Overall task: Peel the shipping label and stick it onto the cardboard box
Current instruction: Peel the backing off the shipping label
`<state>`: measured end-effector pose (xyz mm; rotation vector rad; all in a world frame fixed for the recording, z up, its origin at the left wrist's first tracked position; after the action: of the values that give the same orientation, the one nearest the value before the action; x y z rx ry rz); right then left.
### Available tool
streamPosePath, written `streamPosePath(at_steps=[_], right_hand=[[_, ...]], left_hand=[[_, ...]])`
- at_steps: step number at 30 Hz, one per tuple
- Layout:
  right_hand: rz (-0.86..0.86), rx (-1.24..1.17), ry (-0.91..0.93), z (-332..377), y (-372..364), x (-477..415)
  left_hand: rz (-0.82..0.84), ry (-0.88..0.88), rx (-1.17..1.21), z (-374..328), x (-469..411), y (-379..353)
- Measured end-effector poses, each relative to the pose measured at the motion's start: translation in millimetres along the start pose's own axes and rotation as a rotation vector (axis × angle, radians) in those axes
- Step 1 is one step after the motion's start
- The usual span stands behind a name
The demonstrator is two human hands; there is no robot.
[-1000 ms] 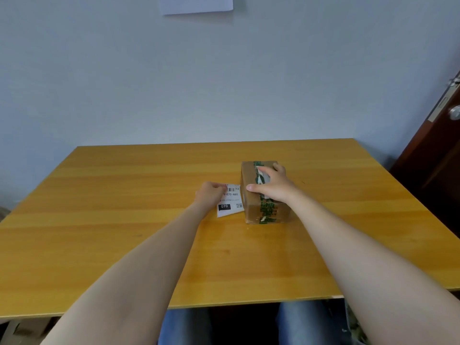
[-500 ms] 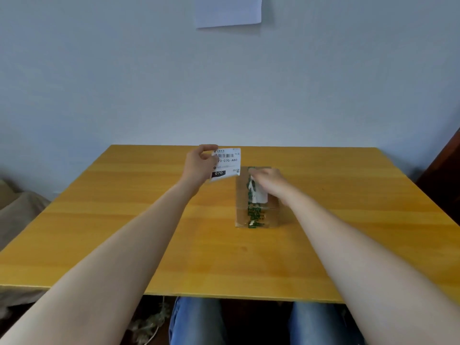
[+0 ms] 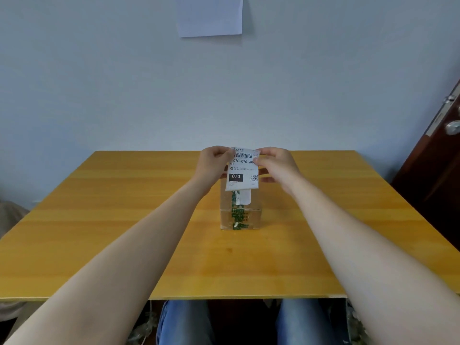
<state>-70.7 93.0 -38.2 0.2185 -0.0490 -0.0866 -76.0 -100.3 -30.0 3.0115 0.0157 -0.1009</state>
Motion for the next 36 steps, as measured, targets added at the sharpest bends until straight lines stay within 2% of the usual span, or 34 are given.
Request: streamPosePath(at_steps=[3,7,10,16,21,36], right_hand=[[-0.072,0.021,0.045,-2.8,10.7,1.4],[-0.263,0.200,0.252,11.6,22.5,7.4],[-0.177,0.218,0.298,23.2,13.5,8.8],[-0.066,0.141,0.213,26.2,3.3,16.5],[-0.065,0.000,0.156,22.8,3.1,17.7],[-0.048,-0.033,0.181,18.2,-0.5,11.9]], left_hand=[[-0.005,0.012,-0.019,1.8,-0.9,-7.5],[-0.044,0.001,-0.005,2.1,-2.2,-12.6],[-0.078,-0.059,-0.034,-1.5,-1.3,-15.9],[-0.052,-0.147,-0.039,-7.4,4.2,-23.7],[-0.013,-0.165,-0.057,-9.7,6.2,-23.9],[0.011,-0.118,-0.037,-7.6,8.0,-23.1]])
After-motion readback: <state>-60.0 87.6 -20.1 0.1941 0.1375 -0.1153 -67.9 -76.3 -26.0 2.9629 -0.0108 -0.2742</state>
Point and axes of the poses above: each hand's wrist, its own x-axis away from the middle knuckle, its own y-axis out of the back of the hand, z = x × y, the point moved 6 cm from there along -x, towards the middle knuckle
